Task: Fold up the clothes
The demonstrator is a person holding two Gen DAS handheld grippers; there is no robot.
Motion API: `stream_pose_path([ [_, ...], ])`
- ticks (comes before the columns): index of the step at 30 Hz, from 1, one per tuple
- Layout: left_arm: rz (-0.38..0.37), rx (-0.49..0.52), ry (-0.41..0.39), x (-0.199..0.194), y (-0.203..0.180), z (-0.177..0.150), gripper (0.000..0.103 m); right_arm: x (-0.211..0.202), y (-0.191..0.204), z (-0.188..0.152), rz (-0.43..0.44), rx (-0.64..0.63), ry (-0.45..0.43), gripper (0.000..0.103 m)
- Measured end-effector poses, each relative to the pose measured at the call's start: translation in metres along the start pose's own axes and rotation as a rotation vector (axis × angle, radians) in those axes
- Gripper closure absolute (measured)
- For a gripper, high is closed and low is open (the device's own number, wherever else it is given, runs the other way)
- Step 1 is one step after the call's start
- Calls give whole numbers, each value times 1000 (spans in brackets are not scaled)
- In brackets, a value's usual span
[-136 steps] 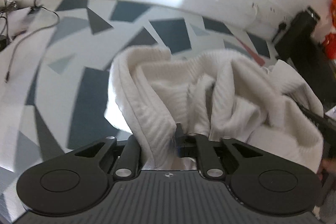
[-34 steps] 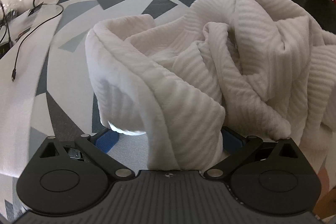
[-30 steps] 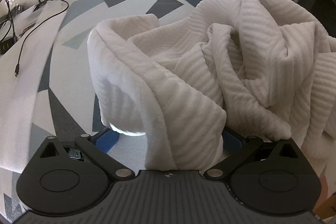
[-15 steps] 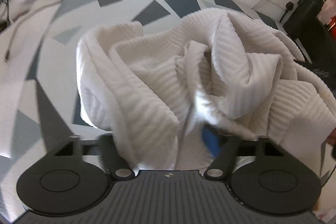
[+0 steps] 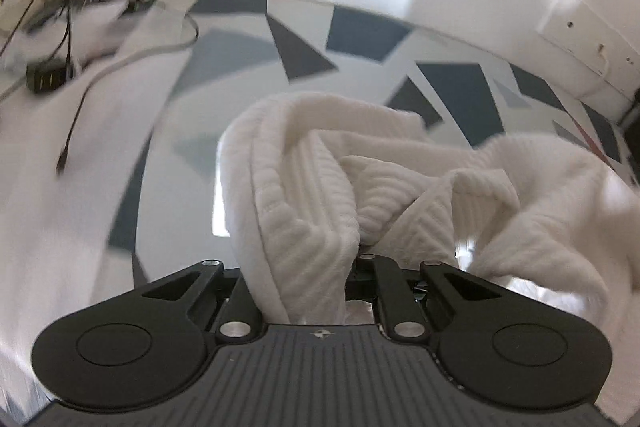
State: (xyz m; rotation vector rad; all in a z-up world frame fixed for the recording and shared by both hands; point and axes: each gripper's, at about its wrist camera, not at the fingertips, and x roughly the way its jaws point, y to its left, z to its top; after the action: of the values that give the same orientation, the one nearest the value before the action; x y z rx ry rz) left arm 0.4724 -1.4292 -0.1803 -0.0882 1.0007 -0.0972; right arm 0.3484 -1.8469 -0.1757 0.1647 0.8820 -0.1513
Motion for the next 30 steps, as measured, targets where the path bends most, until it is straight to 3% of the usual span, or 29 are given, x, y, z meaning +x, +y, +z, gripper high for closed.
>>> stream_pose_path([
  [3,10,11,-16,15,-1,11,89,-12,11,-17,15,-45,49,83],
  [7,-32,19,13,13,-1,22,79,-29,37,-32,10,-162,62,83],
  [9,-86,1,0,1,7,23,61,-35,43,-33,5,-168,53,83],
  [10,-108,-11,-11,-7,13,23,47,-36,44,-31,5,-159,50,83],
  [11,-134,-17,-22,-16,18,21,41,-38,45,-30,5,-151,46,83],
  [13,-202,-12,-36,-36,26,15,40,-42,47,-27,15,-141,50,84],
  [15,-284,44,-78,-58,24,4,25,-43,53,-22,29,-163,58,84],
  [16,-321,82,-99,-68,19,-4,11,-43,57,-20,31,-182,58,84],
  [19,-368,215,-81,-72,-6,-24,9,-41,67,-20,7,-214,57,84],
  [22,-360,273,-13,-54,-32,-41,9,-44,68,-18,8,-181,57,84],
  [24,-357,257,28,-40,-41,-50,16,-49,63,-14,30,-126,60,84],
  [25,-369,238,50,-34,-42,-51,40,-54,58,-10,60,-69,61,84],
  [26,-388,225,74,-30,-42,-52,85,-61,53,-7,98,-10,54,83],
  [27,-394,229,86,-30,-42,-52,98,-68,48,-5,134,35,40,83],
  [30,-351,306,2,-48,-43,-50,97,-83,47,-2,191,31,-13,84],
])
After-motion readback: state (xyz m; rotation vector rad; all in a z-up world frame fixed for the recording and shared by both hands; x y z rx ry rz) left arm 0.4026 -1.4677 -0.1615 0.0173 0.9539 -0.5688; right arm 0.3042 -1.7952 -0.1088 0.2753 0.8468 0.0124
